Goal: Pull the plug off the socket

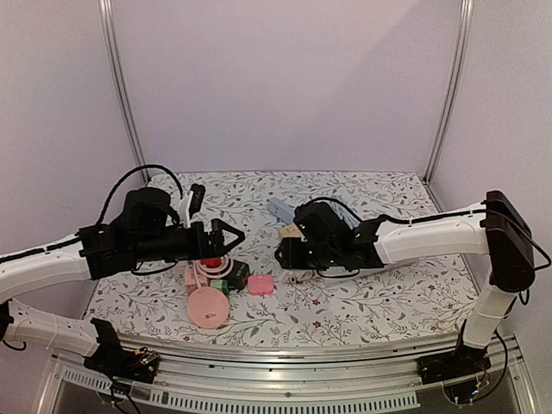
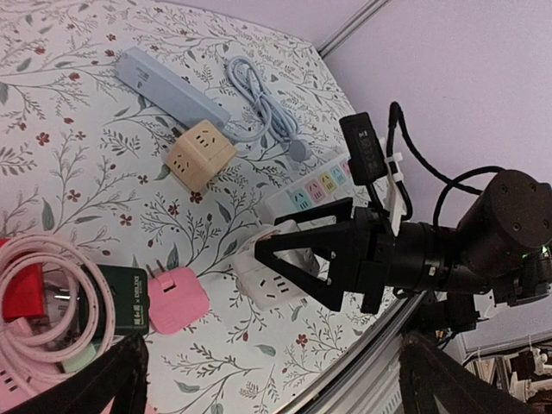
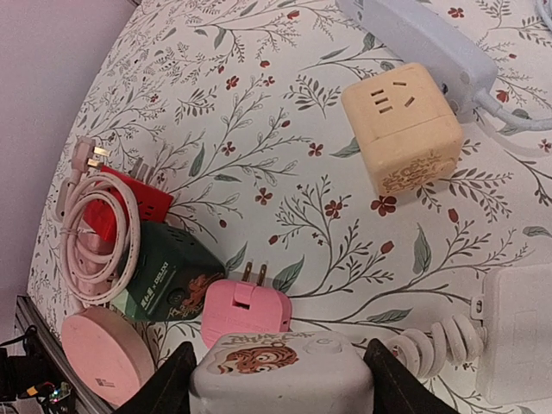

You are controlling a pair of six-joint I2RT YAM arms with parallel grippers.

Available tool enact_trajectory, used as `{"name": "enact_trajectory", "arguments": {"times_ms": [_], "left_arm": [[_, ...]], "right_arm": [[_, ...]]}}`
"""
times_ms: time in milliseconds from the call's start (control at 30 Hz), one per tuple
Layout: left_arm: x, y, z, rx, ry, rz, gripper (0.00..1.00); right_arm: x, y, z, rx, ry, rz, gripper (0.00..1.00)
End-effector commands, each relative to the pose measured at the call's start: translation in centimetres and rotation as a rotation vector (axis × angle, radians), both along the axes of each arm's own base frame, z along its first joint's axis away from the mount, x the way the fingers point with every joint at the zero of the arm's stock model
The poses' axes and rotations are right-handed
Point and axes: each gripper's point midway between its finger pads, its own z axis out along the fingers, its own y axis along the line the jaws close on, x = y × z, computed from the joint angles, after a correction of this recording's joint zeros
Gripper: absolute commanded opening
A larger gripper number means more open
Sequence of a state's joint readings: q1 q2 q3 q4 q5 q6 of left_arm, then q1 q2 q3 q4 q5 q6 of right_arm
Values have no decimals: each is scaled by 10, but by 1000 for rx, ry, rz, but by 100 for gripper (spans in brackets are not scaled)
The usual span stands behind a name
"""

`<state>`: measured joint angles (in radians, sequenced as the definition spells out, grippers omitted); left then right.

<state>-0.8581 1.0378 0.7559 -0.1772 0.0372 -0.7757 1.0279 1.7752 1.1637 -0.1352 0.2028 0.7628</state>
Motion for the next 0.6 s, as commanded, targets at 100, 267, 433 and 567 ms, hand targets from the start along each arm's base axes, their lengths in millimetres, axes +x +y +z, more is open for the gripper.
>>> {"name": "enact_trajectory", "arguments": {"times_ms": [100,267,433,567], "left_arm": [[2,-14,-10,35,-4,-11,100],[6,-22,-9,41,1,-17,100],[2,-32,-11,29,27,-26,100],[4,-45,-26,14,93,21,100]], "right_arm": [[6,21,14,45,-17,19,74],[4,15,37,47,-76,46,92],[10,-19,52,19,-136,-13,99],[16,-56,53,13,-139,-86,99]]}}
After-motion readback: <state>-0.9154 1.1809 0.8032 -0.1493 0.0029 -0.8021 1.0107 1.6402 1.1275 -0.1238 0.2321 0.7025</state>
